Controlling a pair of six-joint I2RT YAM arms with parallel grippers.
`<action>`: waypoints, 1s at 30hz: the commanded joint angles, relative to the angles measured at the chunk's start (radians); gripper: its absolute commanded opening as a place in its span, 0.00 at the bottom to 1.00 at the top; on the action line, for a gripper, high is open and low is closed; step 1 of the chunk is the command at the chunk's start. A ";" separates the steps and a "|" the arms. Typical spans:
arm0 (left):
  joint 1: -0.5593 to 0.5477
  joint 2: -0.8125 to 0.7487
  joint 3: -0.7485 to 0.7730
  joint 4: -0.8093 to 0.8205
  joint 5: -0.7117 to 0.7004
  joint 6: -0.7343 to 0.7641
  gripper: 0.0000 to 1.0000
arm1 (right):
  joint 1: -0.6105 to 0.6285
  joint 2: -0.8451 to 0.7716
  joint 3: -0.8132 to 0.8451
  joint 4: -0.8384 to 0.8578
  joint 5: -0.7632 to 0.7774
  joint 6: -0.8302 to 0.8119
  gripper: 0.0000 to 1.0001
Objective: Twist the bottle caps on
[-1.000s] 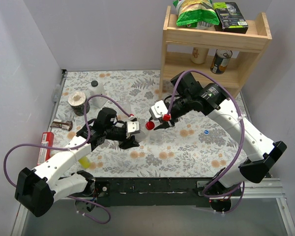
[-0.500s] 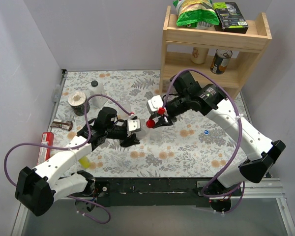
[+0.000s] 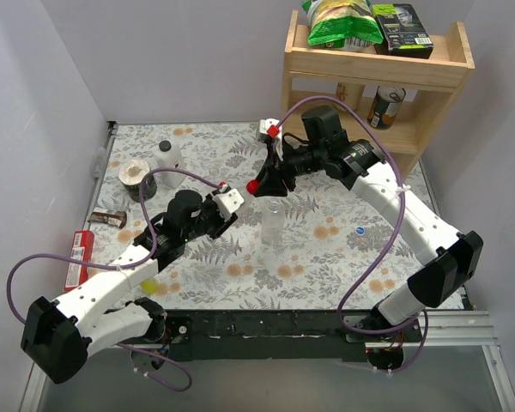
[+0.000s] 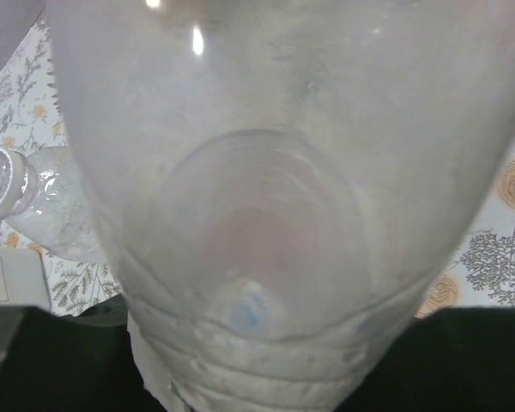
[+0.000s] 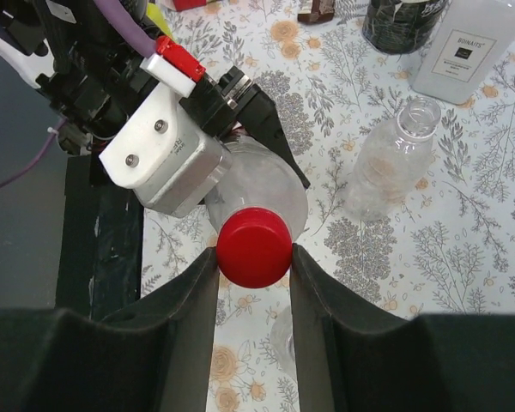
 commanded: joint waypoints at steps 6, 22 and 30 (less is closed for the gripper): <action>0.047 -0.117 -0.037 -0.011 0.353 -0.126 0.00 | -0.015 -0.239 -0.209 0.246 -0.123 -0.081 0.72; 0.048 -0.088 -0.011 -0.021 0.544 -0.160 0.00 | -0.013 -0.192 -0.278 0.513 -0.284 0.208 0.66; 0.048 -0.070 0.003 -0.018 0.553 -0.153 0.00 | -0.013 -0.167 -0.299 0.609 -0.309 0.314 0.54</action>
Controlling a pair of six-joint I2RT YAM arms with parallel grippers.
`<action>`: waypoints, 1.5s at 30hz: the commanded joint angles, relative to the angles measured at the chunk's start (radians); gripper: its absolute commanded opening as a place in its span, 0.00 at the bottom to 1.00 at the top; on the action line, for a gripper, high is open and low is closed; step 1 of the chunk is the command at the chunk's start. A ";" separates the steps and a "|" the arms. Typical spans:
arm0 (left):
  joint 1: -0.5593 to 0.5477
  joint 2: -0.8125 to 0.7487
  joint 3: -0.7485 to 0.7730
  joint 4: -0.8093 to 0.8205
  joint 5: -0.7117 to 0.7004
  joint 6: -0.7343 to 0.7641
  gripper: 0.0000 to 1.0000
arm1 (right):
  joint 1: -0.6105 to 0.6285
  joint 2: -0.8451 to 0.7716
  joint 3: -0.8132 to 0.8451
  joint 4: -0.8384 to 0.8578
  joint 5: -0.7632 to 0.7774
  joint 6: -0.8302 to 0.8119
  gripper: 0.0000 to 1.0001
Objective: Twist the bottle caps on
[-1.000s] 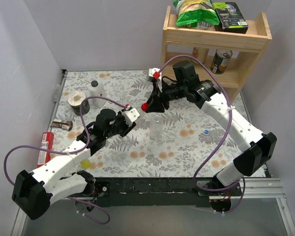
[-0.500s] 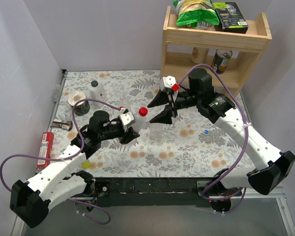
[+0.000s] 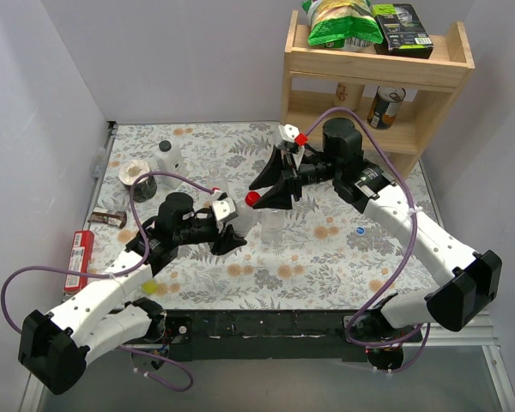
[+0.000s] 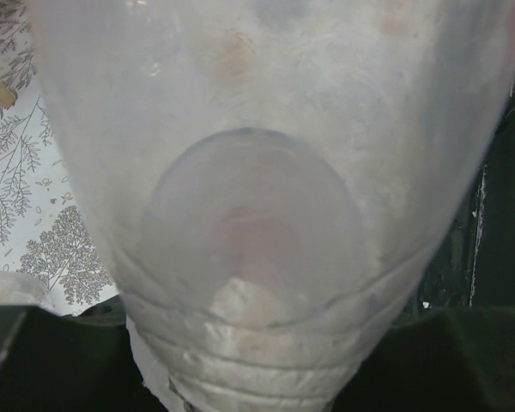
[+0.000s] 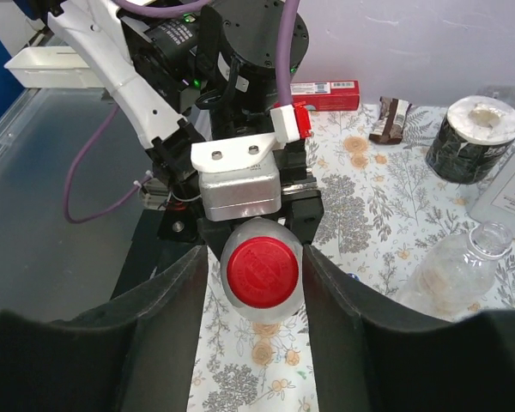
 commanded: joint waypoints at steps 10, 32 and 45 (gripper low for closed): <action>0.003 0.012 0.040 0.036 0.021 0.006 0.00 | 0.006 0.022 -0.031 0.069 -0.012 0.074 0.41; -0.002 -0.029 -0.003 0.156 -0.333 -0.163 0.61 | 0.025 0.070 0.095 -0.120 0.183 -0.023 0.01; 0.024 -0.073 -0.058 0.089 -0.436 -0.089 0.98 | -0.032 0.331 0.765 -0.617 0.309 -0.472 0.01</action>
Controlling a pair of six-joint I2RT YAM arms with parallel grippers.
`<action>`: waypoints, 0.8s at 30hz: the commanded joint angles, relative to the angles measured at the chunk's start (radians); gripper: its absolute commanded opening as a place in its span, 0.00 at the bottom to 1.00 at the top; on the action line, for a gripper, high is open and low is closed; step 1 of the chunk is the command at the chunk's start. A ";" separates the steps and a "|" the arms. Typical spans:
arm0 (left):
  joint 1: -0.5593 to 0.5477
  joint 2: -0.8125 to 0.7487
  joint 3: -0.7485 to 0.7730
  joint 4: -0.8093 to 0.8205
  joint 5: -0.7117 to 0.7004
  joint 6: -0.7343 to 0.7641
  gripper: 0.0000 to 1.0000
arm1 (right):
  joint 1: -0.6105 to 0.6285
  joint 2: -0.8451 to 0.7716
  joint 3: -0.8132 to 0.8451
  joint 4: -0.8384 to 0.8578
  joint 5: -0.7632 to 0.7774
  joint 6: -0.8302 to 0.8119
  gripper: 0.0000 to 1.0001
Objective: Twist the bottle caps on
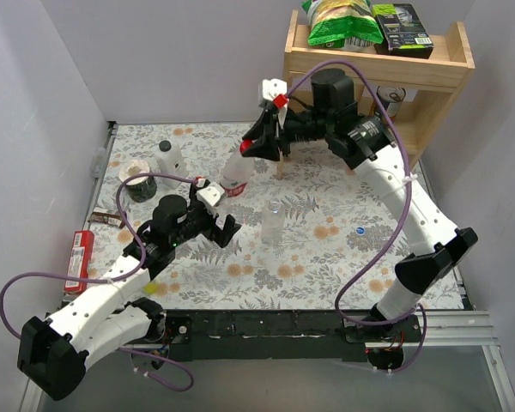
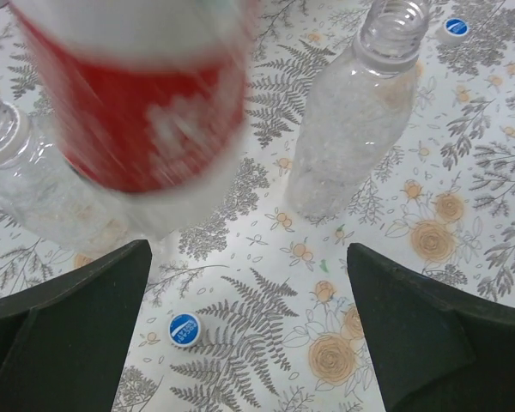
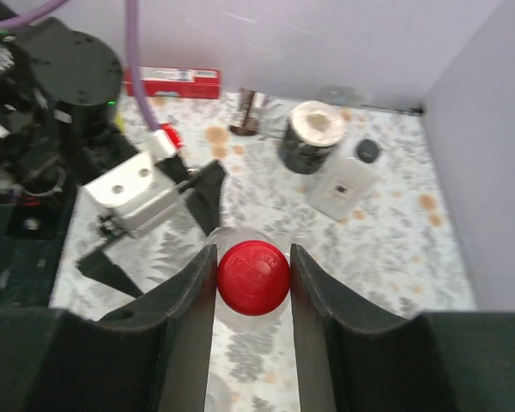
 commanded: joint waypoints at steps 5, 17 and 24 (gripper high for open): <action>0.009 -0.060 -0.025 -0.023 -0.040 0.036 0.98 | -0.104 0.125 0.317 -0.320 0.181 -0.288 0.01; 0.009 -0.069 -0.036 -0.036 0.190 -0.024 0.98 | -0.296 0.025 0.020 -0.397 0.290 -0.348 0.01; 0.009 -0.071 -0.051 -0.023 0.282 -0.035 0.98 | -0.362 0.034 -0.051 -0.342 0.268 -0.342 0.01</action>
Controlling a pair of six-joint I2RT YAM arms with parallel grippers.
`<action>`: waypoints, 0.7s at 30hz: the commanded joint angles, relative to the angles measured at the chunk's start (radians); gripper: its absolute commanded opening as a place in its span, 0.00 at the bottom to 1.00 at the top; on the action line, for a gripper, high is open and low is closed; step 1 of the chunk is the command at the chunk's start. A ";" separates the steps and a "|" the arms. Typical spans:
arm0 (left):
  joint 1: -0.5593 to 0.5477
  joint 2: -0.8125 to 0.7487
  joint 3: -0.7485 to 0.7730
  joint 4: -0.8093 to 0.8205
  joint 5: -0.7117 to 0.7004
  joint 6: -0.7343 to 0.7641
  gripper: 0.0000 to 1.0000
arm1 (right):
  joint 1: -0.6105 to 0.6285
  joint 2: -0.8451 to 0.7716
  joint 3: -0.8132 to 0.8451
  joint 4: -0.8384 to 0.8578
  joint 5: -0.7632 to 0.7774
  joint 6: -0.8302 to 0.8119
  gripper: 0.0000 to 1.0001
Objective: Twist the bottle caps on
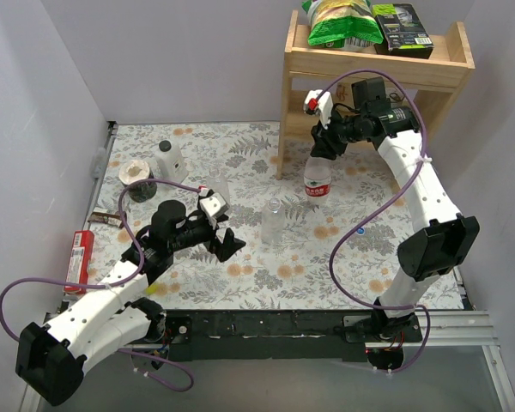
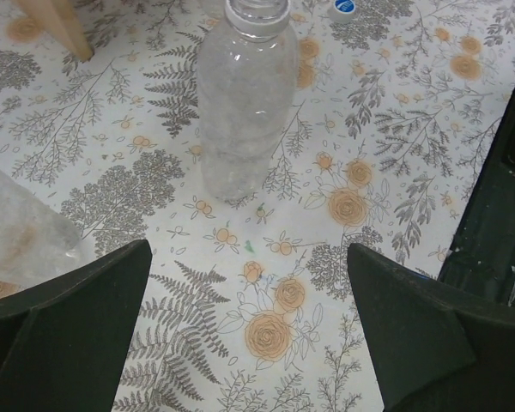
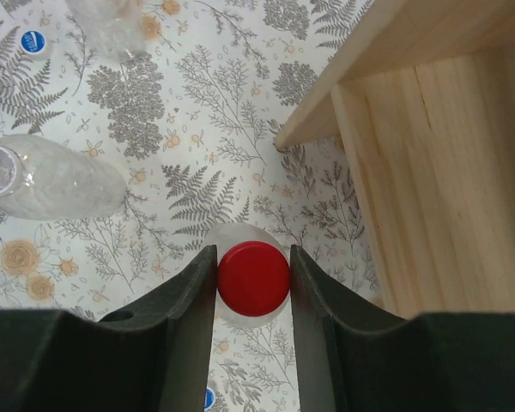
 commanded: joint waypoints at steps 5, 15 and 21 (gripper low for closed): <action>0.003 -0.008 -0.011 0.002 0.135 0.011 0.98 | -0.056 -0.059 -0.123 0.170 -0.068 0.027 0.01; 0.001 0.014 -0.010 -0.012 0.189 0.032 0.98 | -0.074 -0.103 -0.301 0.326 -0.123 0.074 0.01; 0.001 0.018 -0.008 -0.015 0.189 0.035 0.98 | -0.077 -0.117 -0.344 0.339 -0.116 0.076 0.02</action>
